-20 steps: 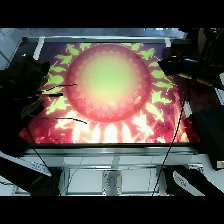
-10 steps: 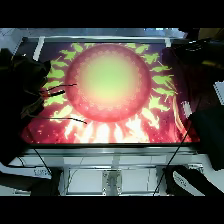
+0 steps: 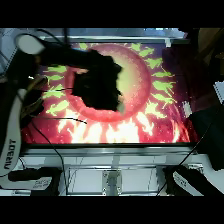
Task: Fold the clothes and pants, and hang the long-sleeved shirts on hangers.
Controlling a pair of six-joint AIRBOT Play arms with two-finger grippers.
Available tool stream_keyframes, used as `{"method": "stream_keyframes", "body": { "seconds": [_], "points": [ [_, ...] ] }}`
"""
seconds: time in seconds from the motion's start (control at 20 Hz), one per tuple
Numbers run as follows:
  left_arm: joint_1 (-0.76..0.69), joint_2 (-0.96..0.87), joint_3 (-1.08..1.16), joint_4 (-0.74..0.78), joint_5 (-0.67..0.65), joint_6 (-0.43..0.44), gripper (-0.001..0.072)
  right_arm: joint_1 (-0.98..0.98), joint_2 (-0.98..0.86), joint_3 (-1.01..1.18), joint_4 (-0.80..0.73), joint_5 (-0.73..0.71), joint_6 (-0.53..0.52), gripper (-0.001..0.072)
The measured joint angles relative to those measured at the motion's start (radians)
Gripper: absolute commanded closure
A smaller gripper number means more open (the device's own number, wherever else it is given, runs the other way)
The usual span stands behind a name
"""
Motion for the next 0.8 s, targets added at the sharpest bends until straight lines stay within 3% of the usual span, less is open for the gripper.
{"method": "stream_keyframes", "body": {
  "seconds": [0.15, 0.3, 0.8],
  "points": [
    [-0.196, -0.084, 0.000, 0.107, 0.095, -0.024, 0.0685, 0.000, -0.017, 0.005, -0.017, 0.020, 0.000, 0.0404],
    [-0.269, -0.174, 0.000, 0.188, 0.115, -0.102, 0.0685, 0.000, -0.027, 0.006, -0.014, 0.039, 0.000, 0.0403],
    [-0.148, -0.244, 0.000, 0.364, -0.160, -0.169, 0.0685, 0.000, -0.034, 0.007, -0.005, 0.047, 0.000, 0.0403]
  ]
}}
